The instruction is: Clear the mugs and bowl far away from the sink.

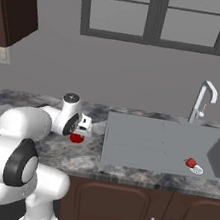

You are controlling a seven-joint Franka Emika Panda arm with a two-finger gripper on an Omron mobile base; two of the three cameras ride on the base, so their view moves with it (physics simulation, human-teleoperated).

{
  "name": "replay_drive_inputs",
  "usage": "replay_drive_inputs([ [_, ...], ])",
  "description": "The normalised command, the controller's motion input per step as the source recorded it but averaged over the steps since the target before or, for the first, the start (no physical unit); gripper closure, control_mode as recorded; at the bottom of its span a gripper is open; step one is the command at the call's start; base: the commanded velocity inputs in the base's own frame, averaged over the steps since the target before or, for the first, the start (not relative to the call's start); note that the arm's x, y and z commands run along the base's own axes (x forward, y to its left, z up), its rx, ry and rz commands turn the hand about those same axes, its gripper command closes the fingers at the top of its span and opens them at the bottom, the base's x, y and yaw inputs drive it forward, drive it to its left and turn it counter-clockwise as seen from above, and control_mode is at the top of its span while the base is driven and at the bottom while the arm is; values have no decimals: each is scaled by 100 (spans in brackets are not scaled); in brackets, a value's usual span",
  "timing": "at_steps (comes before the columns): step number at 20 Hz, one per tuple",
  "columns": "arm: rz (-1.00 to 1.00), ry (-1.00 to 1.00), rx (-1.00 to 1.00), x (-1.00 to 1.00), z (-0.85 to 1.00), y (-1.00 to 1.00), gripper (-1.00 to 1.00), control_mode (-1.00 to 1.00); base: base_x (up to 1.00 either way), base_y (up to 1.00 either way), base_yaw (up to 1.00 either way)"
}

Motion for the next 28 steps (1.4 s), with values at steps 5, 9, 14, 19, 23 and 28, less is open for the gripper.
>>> replay_drive_inputs([
  [5, 0, 0, 0, 3, -19, 0, -100, -100, 0, 0, 0],
  [9, -1, 0, 0, 0, -14, 0, -100, -100, 0, 0, 0],
  [14, -1, 1, 0, 0, -23, 0, -100, -100, 0, 0, 0],
  [19, 0, 0, 0, 0, -28, 13, 100, -100, 0, 0, 0],
  [23, 0, 0, 0, 0, -14, 2, 100, -100, 0, 0, 0],
  [28, 0, 0, 0, 3, -7, 0, 100, -100, 0, 0, 0],
])
